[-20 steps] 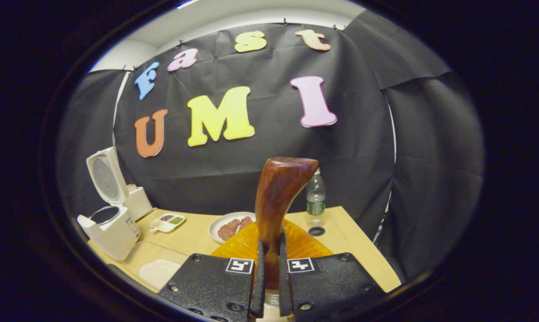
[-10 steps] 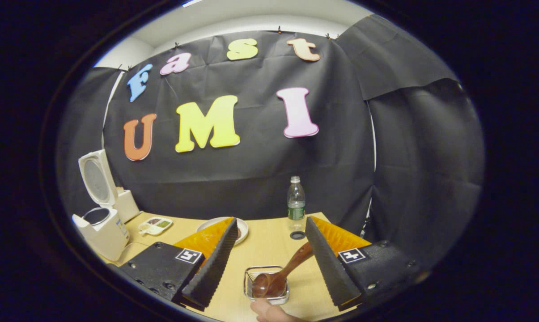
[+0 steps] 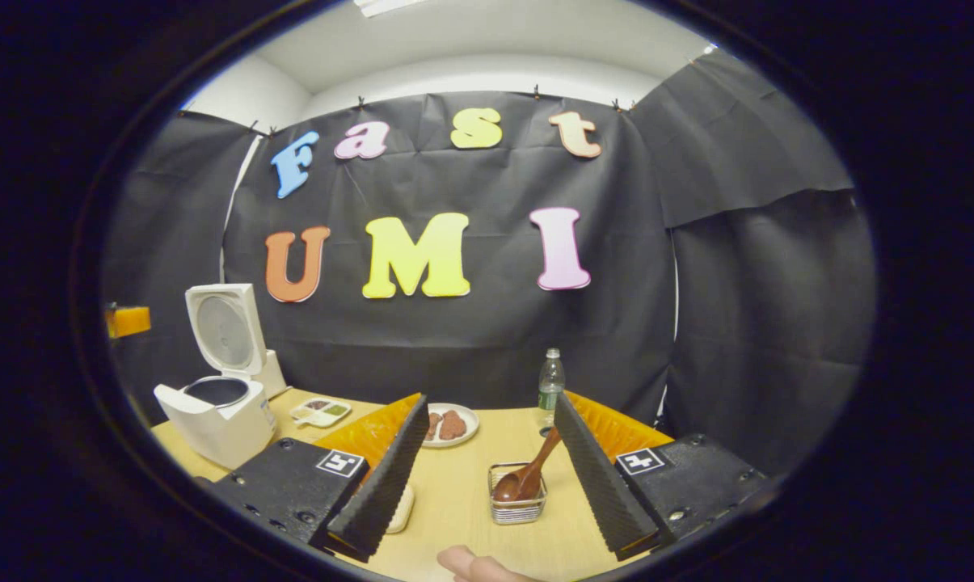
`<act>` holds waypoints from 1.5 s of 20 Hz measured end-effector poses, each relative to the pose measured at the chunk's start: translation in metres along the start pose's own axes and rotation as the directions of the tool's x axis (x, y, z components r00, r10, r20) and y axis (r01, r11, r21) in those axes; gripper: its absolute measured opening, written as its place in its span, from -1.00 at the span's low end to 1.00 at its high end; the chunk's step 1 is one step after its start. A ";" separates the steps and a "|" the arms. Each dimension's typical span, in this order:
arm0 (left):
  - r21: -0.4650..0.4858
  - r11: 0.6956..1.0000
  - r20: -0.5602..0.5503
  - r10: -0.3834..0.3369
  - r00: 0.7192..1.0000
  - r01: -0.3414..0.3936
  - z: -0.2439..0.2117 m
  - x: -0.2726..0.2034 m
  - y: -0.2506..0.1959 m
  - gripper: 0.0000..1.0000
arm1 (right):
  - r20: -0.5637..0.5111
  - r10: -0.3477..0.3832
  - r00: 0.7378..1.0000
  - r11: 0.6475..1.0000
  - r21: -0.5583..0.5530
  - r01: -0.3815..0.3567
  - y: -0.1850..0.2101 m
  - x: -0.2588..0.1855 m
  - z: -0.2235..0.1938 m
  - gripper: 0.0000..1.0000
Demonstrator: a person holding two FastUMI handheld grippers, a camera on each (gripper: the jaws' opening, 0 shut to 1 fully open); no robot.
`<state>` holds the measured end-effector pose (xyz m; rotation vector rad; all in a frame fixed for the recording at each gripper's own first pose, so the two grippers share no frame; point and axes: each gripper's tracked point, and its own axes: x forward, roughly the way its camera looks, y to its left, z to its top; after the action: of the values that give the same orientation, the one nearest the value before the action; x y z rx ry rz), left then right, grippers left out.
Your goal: Close the left gripper, press the button to open the rice cooker; take a wooden spoon from the chopstick holder with the right hand, scoop a spoonful of rice and pour it into the rice cooker, then put the wooden spoon back into the chopstick holder.
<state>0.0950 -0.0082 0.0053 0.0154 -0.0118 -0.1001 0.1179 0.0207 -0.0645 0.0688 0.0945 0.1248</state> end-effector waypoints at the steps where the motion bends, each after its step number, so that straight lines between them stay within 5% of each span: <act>1: 0.009 1.000 0.003 0.013 1.000 -0.013 0.009 0.005 0.007 0.88 | 0.012 0.010 1.000 1.000 -0.001 -0.010 0.008 -0.007 -0.001 0.96; 9: 0.078 0.994 0.155 0.068 0.986 -0.080 0.090 0.063 0.072 0.89 | 0.071 0.052 0.996 0.999 0.000 -0.053 0.036 -0.029 0.004 0.96; 19: -0.028 0.992 0.099 0.125 0.987 -0.123 0.090 0.154 0.136 0.89 | 0.091 0.014 0.996 1.000 0.010 -0.015 0.028 -0.051 0.015 0.90; 23: 0.023 0.985 0.121 0.166 0.979 -0.170 0.093 0.190 0.166 0.90 | 0.098 0.026 0.995 1.000 0.014 -0.027 0.037 -0.064 0.018 0.95; 30: -0.028 0.984 0.025 0.179 0.984 -0.178 0.055 0.260 0.188 0.87 | 0.083 0.013 0.996 0.999 -0.033 -0.010 0.042 -0.072 0.013 0.95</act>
<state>0.3713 0.1521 0.0667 -0.0128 -0.0388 0.0788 0.0431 0.0522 -0.0417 0.0418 0.0085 0.1347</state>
